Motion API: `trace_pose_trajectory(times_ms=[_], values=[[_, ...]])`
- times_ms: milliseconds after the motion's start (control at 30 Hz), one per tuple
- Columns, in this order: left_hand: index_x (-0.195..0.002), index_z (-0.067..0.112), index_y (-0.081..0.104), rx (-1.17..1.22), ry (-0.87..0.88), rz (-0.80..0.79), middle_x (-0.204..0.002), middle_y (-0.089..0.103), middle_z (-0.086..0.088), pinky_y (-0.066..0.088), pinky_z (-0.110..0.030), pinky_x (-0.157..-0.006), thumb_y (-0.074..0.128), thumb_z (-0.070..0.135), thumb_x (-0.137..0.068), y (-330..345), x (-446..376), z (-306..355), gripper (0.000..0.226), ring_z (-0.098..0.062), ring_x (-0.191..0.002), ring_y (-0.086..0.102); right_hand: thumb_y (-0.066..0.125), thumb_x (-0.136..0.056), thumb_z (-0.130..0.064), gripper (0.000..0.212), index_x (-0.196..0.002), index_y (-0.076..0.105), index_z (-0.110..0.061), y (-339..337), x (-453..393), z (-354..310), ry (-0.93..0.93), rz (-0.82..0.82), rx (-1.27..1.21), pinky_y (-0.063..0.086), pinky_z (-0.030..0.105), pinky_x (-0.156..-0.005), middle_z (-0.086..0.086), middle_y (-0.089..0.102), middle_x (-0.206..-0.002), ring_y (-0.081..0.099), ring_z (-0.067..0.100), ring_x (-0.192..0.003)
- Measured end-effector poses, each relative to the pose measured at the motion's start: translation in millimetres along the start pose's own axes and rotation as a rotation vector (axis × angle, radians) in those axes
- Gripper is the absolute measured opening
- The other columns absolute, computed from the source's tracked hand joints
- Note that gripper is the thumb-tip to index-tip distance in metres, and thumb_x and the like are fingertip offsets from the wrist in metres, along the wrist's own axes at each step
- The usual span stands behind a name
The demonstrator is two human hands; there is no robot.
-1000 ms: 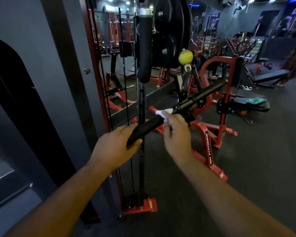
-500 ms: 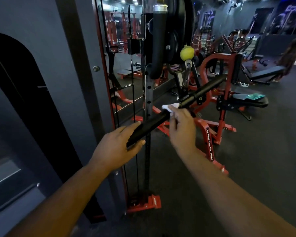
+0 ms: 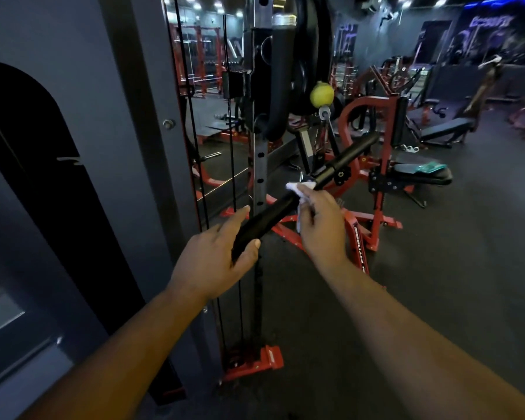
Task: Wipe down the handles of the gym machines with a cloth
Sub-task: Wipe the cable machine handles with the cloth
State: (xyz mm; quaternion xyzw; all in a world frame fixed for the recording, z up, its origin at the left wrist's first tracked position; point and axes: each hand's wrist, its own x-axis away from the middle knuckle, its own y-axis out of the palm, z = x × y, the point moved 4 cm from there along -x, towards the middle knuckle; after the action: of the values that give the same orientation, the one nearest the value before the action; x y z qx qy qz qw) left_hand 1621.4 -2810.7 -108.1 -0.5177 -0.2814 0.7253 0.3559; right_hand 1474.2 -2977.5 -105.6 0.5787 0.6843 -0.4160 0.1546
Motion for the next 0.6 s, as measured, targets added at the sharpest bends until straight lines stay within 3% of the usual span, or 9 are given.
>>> trace_pose_trajectory(times_ms=[100,233,333,400,500,600], values=[[-0.147,0.017,0.052,-0.012,0.036,0.034,-0.110,0.071,-0.007,0.047,-0.021,-0.066,0.057,0.039,-0.098,-1.9,-4.0,2.5,0.053,-0.015,-0.082,0.067,0.053,-0.103,-0.011,0.036,-0.138,0.060,-0.016,17.9,37.7,-33.1,-0.091,-0.107,-0.084,0.058,0.037,-0.081,-0.001,0.058,-0.115,0.061,0.012,-0.095],[-0.142,0.022,0.056,-0.003,0.060,0.012,-0.106,0.070,0.000,0.048,-0.022,-0.066,0.056,0.036,-0.097,-1.1,-4.7,-1.9,0.047,-0.009,-0.080,0.061,0.054,-0.102,-0.003,0.040,-0.140,0.060,-0.015,18.3,57.5,-51.4,-0.174,-0.290,-0.255,0.053,0.019,-0.077,0.003,0.059,-0.106,0.061,0.009,-0.087],[-0.144,0.020,0.054,0.002,0.034,0.028,-0.108,0.069,-0.002,0.040,-0.011,-0.061,0.062,0.035,-0.098,1.9,-1.1,-3.7,0.049,-0.006,-0.076,0.057,0.054,-0.102,-0.008,0.035,-0.136,0.062,-0.016,1.8,16.5,-23.2,-0.077,-0.166,-0.165,0.056,0.024,-0.072,0.002,0.060,-0.112,0.062,0.009,-0.082],[-0.143,0.022,0.051,0.014,0.027,0.043,-0.109,0.068,-0.002,0.036,-0.008,-0.059,0.060,0.039,-0.099,3.7,1.1,-0.9,0.048,-0.005,-0.073,0.055,0.053,-0.103,-0.013,0.033,-0.134,0.063,-0.016,-9.7,-17.8,-3.1,-0.005,-0.088,0.038,0.056,0.028,-0.081,0.004,0.061,-0.114,0.064,0.014,-0.090],[-0.147,0.023,0.042,0.088,0.020,0.088,-0.131,0.058,-0.003,0.047,-0.016,-0.063,0.051,0.047,-0.100,6.2,2.9,3.0,0.054,-0.012,-0.089,0.061,0.052,-0.102,-0.017,0.032,-0.131,0.067,-0.018,-6.5,-27.7,-6.3,-0.024,-0.137,0.202,0.053,0.034,-0.094,0.005,0.063,-0.116,0.061,0.017,-0.104],[-0.148,0.024,0.033,0.222,0.001,0.173,-0.146,0.037,-0.002,0.053,-0.020,-0.068,0.043,0.056,-0.100,9.8,3.8,1.7,0.059,-0.014,-0.109,0.058,0.053,-0.101,-0.017,0.031,-0.129,0.065,-0.023,13.1,12.3,-36.4,-0.118,-0.220,0.121,0.052,0.030,-0.091,-0.003,0.058,-0.113,0.056,0.010,-0.103]])
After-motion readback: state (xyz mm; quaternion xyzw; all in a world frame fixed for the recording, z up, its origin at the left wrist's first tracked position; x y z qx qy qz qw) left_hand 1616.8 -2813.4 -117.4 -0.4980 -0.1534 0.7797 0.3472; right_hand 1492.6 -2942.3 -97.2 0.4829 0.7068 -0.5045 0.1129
